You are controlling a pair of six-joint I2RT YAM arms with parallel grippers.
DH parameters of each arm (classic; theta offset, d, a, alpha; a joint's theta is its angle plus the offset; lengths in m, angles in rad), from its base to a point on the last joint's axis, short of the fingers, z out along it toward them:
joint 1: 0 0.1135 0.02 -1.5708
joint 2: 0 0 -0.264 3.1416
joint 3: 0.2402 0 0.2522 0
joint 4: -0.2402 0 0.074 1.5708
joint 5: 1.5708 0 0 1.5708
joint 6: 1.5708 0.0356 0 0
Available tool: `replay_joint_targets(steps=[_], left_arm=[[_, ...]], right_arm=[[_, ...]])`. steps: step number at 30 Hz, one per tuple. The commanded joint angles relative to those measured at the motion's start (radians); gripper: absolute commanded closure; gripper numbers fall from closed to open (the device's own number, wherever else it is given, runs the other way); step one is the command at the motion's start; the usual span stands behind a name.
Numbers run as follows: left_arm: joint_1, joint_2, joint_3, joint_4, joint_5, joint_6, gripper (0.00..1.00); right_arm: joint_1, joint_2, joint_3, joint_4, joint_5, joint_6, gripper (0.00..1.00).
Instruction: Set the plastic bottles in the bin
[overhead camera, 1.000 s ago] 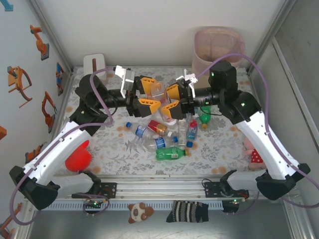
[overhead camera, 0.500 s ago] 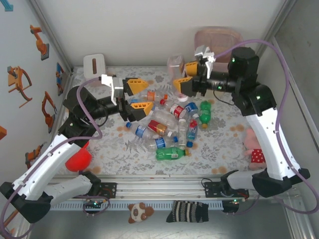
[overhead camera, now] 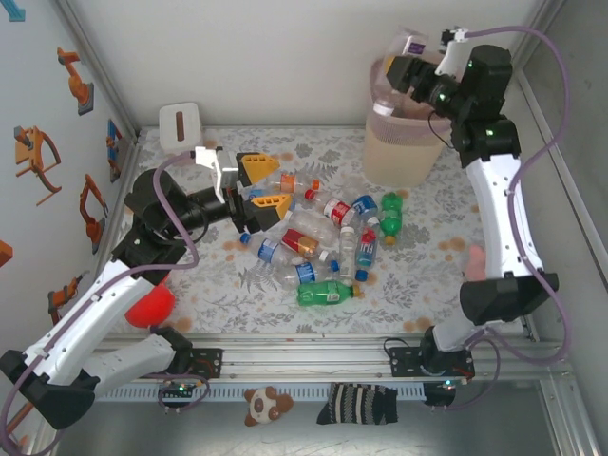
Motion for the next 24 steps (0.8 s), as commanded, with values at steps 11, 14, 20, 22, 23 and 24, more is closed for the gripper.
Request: replay_joint_targets(steps=[11, 14, 20, 22, 23, 24], left_arm=[[0.009, -0.059, -0.092, 0.080, -0.104, -0.014, 0.23], [0.013, -0.065, -0.107, 0.083, -0.122, -0.013, 0.23], [0.021, -0.053, -0.121, 0.090, -0.134, -0.014, 0.23], [0.024, -0.045, -0.124, 0.092, -0.135, -0.015, 0.23], [0.026, -0.041, -0.123, 0.094, -0.134, -0.015, 0.23], [0.029, -0.037, -0.121, 0.095, -0.134, -0.016, 0.23]], right_arm=[[-0.042, 0.332, 0.088, 0.252, 0.461, 0.905, 0.64], [-0.040, 0.440, 0.212, 0.124, 0.493, 1.028, 0.64], [-0.037, 0.595, 0.423, -0.097, 0.556, 1.141, 0.63], [-0.035, 0.632, 0.466, -0.143, 0.577, 1.159, 0.63], [-0.035, 0.650, 0.487, -0.156, 0.587, 1.162, 0.63], [-0.035, 0.667, 0.504, -0.170, 0.592, 1.165, 0.63]])
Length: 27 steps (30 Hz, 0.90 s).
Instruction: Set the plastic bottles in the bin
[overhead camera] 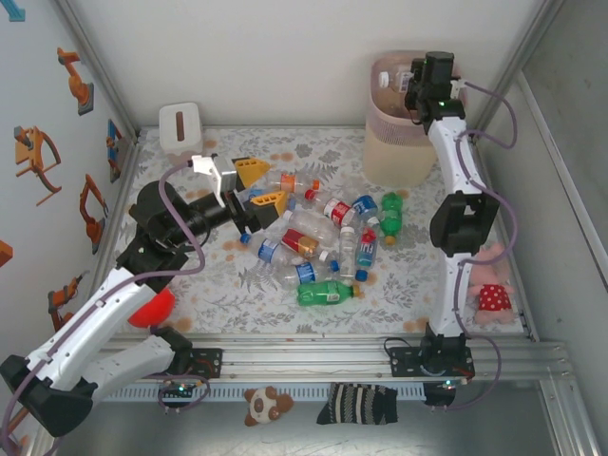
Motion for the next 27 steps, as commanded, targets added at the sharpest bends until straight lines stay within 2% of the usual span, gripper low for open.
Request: replay_joint_targets(steps=[1, 7, 13, 22, 27], left_arm=[[0.011, 0.011, -0.002, 0.038, -0.005, -0.012, 0.23], [0.027, 0.034, -0.003, 0.050, -0.002, -0.026, 0.23], [0.042, 0.041, -0.005, 0.057, 0.001, -0.039, 0.23], [0.053, 0.032, -0.008, 0.056, -0.004, -0.052, 0.24], [0.054, 0.024, -0.012, 0.039, -0.015, -0.054, 0.24]], right_arm=[[0.003, 0.037, 0.088, -0.100, 0.082, 0.080, 0.63], [0.003, 0.106, 0.121, -0.096, 0.082, 0.092, 0.59], [0.003, 0.128, 0.130, -0.117, 0.085, 0.089, 0.47], [0.004, 0.091, 0.130, -0.139, 0.101, 0.061, 0.26], [0.003, 0.044, 0.116, -0.148, 0.107, 0.052, 0.22]])
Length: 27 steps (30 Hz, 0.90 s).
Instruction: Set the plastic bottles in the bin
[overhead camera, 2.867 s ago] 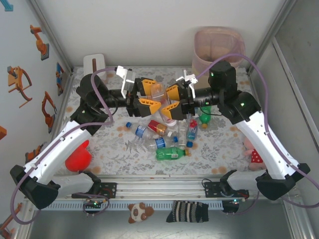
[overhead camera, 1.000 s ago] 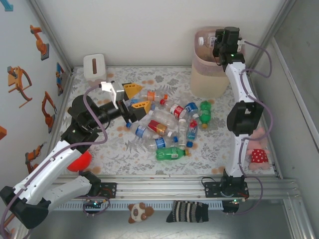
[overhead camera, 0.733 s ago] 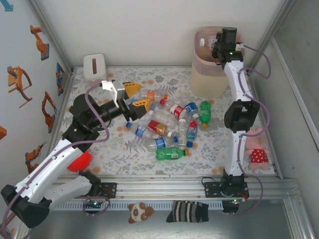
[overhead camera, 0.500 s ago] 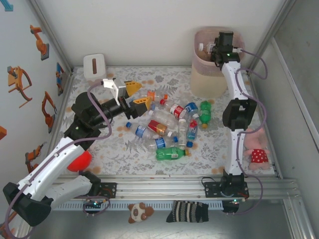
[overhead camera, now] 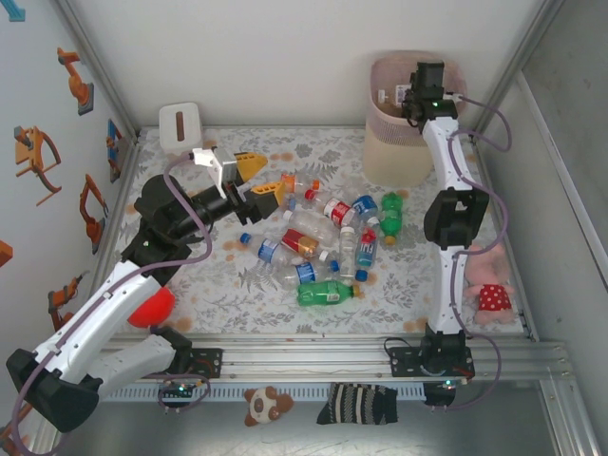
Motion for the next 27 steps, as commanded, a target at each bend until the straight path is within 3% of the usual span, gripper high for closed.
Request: replay_joint_targets(steps=[1, 6, 13, 22, 27], left_arm=[[0.007, -0.019, -0.012, 0.009, -0.012, -0.015, 0.24], [0.006, -0.027, -0.012, -0.040, -0.070, -0.015, 0.25], [0.009, 0.000, 0.031, -0.208, -0.239, -0.005, 0.26], [0.036, 0.121, 0.173, -0.499, -0.391, 0.043, 0.28], [0.073, 0.201, 0.234, -0.606, -0.504, -0.091, 0.29]], right_arm=[[0.004, -0.076, 0.014, -0.019, 0.048, -0.009, 0.20], [0.003, -0.124, 0.003, -0.034, 0.050, -0.016, 0.20], [0.003, -0.205, -0.034, -0.043, 0.047, -0.059, 0.20], [0.003, -0.320, -0.087, -0.017, 0.016, -0.251, 0.21], [0.003, -0.398, -0.150, -0.017, -0.006, -0.329, 0.21]])
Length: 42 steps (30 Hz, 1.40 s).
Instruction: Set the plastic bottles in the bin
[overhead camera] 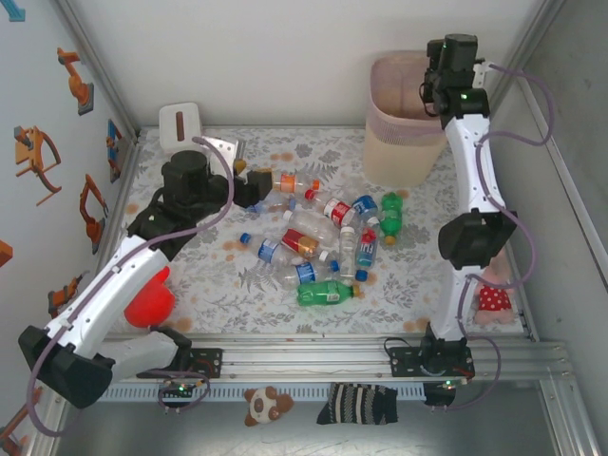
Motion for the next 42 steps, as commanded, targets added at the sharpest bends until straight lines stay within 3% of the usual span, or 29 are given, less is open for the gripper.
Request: replay_joint_targets(steps=[1, 7, 12, 16, 21, 32, 42], left_arm=[[0.026, 0.038, 0.049, -0.129, -0.137, -0.127, 0.29], [0.046, 0.063, 0.016, -0.141, -0.267, -0.366, 0.20], [0.086, 0.153, 0.073, -0.308, -0.342, -0.605, 0.26], [0.143, 0.250, 0.105, -0.430, -0.278, -0.792, 0.32], [0.205, 0.315, 0.044, -0.401, -0.152, -0.942, 0.34], [0.247, 0.559, 0.050, -0.406, 0.057, -1.066, 0.35], [0.247, 0.680, 0.031, -0.382, 0.100, -1.074, 0.35]], right_arm=[[0.003, -0.085, -0.049, 0.009, -0.005, -0.094, 0.21], [0.003, -0.207, -0.155, 0.027, -0.019, -0.172, 0.21], [0.003, -0.324, -0.277, 0.058, -0.008, -0.241, 0.21], [0.008, -0.415, -0.377, 0.071, 0.005, -0.359, 0.21], [0.008, -0.538, -0.535, 0.116, -0.007, -0.525, 0.21], [0.008, -0.736, -0.808, 0.069, 0.040, -0.682, 0.21], [0.007, -0.806, -0.875, 0.028, 0.077, -0.718, 0.21]])
